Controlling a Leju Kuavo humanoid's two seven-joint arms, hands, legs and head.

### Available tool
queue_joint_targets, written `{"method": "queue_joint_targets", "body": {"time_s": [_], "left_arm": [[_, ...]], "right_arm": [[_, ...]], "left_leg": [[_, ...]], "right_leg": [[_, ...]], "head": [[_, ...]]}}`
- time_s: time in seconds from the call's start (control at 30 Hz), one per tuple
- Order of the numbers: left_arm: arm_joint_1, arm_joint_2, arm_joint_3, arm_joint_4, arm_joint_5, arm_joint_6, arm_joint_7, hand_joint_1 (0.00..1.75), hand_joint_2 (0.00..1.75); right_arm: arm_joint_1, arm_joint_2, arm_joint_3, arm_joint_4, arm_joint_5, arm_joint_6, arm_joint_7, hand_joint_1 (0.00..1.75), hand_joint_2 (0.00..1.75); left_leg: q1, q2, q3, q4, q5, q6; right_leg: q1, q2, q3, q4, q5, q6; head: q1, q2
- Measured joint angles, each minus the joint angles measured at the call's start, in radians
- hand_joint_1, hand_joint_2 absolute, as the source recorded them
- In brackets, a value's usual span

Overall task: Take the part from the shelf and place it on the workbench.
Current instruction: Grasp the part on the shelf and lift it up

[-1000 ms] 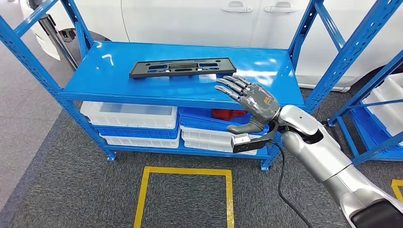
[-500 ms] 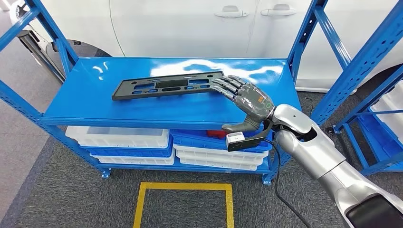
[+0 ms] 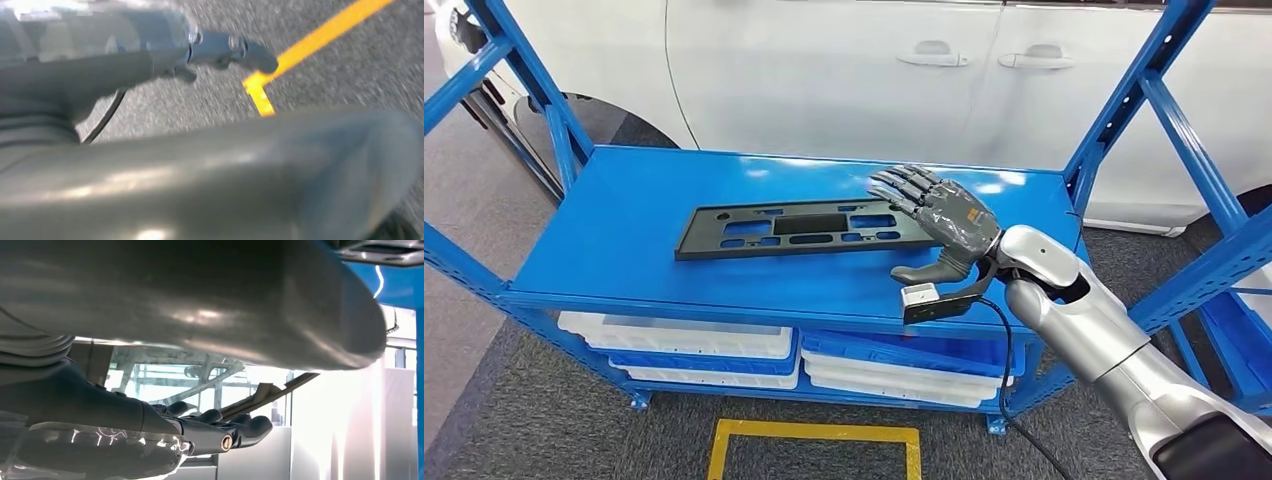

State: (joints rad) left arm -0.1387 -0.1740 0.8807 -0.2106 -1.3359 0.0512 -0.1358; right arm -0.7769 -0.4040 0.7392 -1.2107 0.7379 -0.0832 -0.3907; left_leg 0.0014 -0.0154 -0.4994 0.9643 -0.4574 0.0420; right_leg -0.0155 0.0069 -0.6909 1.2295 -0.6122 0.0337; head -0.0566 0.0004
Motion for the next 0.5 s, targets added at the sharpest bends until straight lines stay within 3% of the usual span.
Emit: {"method": "queue_joint_targets", "body": {"time_s": [0.03, 0.1, 0.13, 0.17, 0.27, 0.33, 0.4, 0.43, 0.47, 0.5], "left_arm": [[0.000, -0.001, 0.000, 0.000, 0.000, 0.000, -0.001, 0.00, 0.00], [0.000, -0.004, 0.000, 0.001, -0.002, 0.001, -0.002, 0.00, 0.00], [-0.001, -0.005, 0.000, 0.002, -0.002, 0.001, -0.003, 0.00, 0.00], [-0.003, -0.006, -0.001, 0.002, -0.003, 0.002, -0.003, 0.00, 0.00], [-0.009, -0.005, -0.001, 0.003, -0.003, 0.003, -0.005, 0.00, 0.00], [-0.011, -0.004, -0.002, 0.003, -0.003, 0.004, -0.008, 0.00, 0.00], [-0.011, -0.004, -0.003, 0.003, -0.004, 0.002, -0.011, 0.00, 0.00], [-0.010, -0.004, -0.004, 0.003, -0.005, 0.001, -0.012, 0.00, 0.00], [-0.010, -0.004, -0.006, 0.003, -0.006, 0.000, -0.013, 0.00, 0.00], [-0.009, -0.004, -0.008, 0.003, -0.006, -0.001, -0.013, 0.00, 0.00]], "right_arm": [[0.004, 0.000, 0.000, 0.001, -0.001, 0.000, -0.002, 0.00, 0.00], [0.012, 0.000, 0.002, 0.006, -0.003, -0.002, -0.007, 0.00, 0.00], [0.014, 0.002, 0.004, 0.009, -0.006, -0.004, -0.010, 0.00, 0.00], [0.017, 0.004, 0.006, 0.013, -0.008, -0.006, -0.013, 0.00, 0.00], [0.021, 0.025, 0.011, 0.026, -0.014, -0.018, -0.020, 0.00, 0.00], [0.025, 0.048, 0.015, 0.037, -0.014, -0.029, -0.016, 0.00, 0.87], [0.042, 0.074, 0.021, 0.049, -0.007, -0.046, -0.004, 0.00, 1.75], [0.055, 0.087, 0.024, 0.056, -0.001, -0.057, 0.004, 0.00, 1.75], [0.069, 0.099, 0.028, 0.061, 0.006, -0.068, 0.011, 0.00, 1.75], [0.084, 0.110, 0.031, 0.066, 0.012, -0.079, 0.016, 0.00, 1.75]], "left_leg": [[-0.002, -0.001, 0.016, 0.000, -0.012, 0.000], [-0.006, -0.002, 0.040, 0.002, -0.035, -0.004], [-0.008, -0.003, 0.045, 0.002, -0.046, -0.009], [-0.009, -0.003, 0.050, 0.006, -0.052, -0.014], [-0.010, -0.002, 0.050, 0.032, -0.056, -0.029], [-0.006, 0.000, 0.008, 0.110, -0.076, -0.040], [0.001, 0.003, -0.072, 0.233, -0.132, -0.054], [0.005, 0.003, -0.110, 0.278, -0.156, -0.059], [0.008, 0.004, -0.134, 0.295, -0.162, -0.063], [0.010, 0.006, -0.141, 0.275, -0.140, -0.065]], "right_leg": [[0.002, -0.001, 0.002, -0.059, 0.048, -0.006], [0.011, -0.002, 0.017, -0.186, 0.191, -0.024], [0.015, -0.002, 0.023, -0.223, 0.239, -0.032], [0.018, 0.000, 0.026, -0.241, 0.264, -0.039], [0.014, 0.004, 0.040, -0.248, 0.263, -0.052], [0.009, 0.004, 0.052, -0.253, 0.257, -0.060], [0.008, 0.004, 0.057, -0.253, 0.249, -0.065], [0.008, 0.004, 0.060, -0.252, 0.244, -0.064], [0.008, 0.004, 0.063, -0.251, 0.239, -0.063], [0.007, 0.004, 0.067, -0.249, 0.234, -0.061]], "head": [[0.000, 0.000], [0.000, 0.000], [0.000, 0.000], [0.000, 0.000], [0.000, 0.000], [0.000, 0.000], [0.000, 0.000], [0.000, 0.000], [0.000, 0.000], [0.000, 0.000]]}}
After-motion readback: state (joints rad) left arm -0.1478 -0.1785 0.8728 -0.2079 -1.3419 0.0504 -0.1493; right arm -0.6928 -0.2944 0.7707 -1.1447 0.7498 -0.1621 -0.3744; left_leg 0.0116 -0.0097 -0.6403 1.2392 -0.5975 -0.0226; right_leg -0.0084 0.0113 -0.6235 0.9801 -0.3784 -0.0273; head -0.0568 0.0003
